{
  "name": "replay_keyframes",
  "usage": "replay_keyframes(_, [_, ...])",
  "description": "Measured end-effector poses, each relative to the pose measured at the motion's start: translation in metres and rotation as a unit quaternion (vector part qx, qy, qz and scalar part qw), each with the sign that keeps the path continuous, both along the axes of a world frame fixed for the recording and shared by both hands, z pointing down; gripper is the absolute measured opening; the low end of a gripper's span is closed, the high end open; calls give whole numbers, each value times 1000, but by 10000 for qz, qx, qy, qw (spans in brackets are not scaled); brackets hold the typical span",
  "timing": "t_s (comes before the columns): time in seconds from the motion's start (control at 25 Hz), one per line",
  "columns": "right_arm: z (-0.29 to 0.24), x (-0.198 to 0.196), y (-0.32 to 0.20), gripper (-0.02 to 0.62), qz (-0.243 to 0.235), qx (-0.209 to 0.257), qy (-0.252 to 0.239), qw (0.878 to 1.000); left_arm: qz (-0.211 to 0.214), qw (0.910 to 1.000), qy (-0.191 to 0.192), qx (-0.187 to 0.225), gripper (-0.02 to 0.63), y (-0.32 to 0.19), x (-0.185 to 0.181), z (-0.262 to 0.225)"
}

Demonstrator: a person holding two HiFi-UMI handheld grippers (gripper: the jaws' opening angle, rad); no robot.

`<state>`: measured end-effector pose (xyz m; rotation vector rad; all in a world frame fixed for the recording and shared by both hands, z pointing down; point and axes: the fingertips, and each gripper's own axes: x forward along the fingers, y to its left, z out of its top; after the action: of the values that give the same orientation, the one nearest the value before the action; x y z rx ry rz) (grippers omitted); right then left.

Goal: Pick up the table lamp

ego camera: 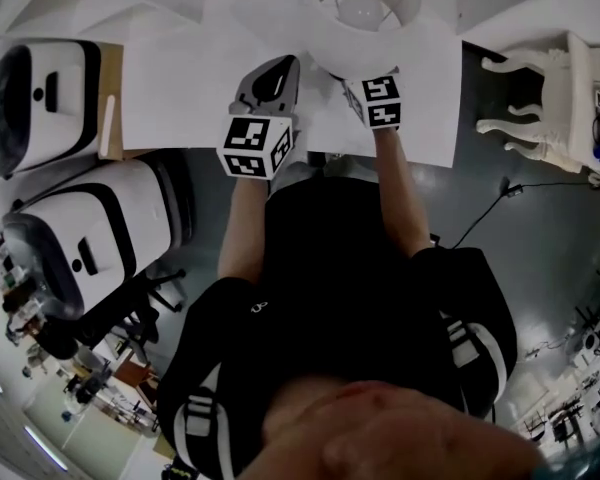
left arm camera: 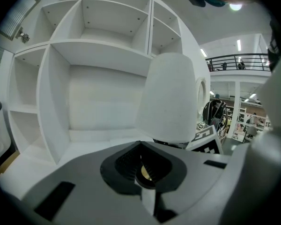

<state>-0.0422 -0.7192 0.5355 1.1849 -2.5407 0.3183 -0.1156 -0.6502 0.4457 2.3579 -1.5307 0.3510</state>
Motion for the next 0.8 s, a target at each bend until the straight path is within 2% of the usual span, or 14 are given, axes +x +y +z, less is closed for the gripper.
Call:
replay_keyframes(0.44, [-105, 23, 19, 110, -24, 393, -96, 9992, 252, 9982, 218, 491, 11, -14, 26, -40])
replay_keyframes(0.8, [-166, 36, 44, 110, 17, 669, -284, 9974, 378, 9950, 480, 789, 9, -7, 39, -59])
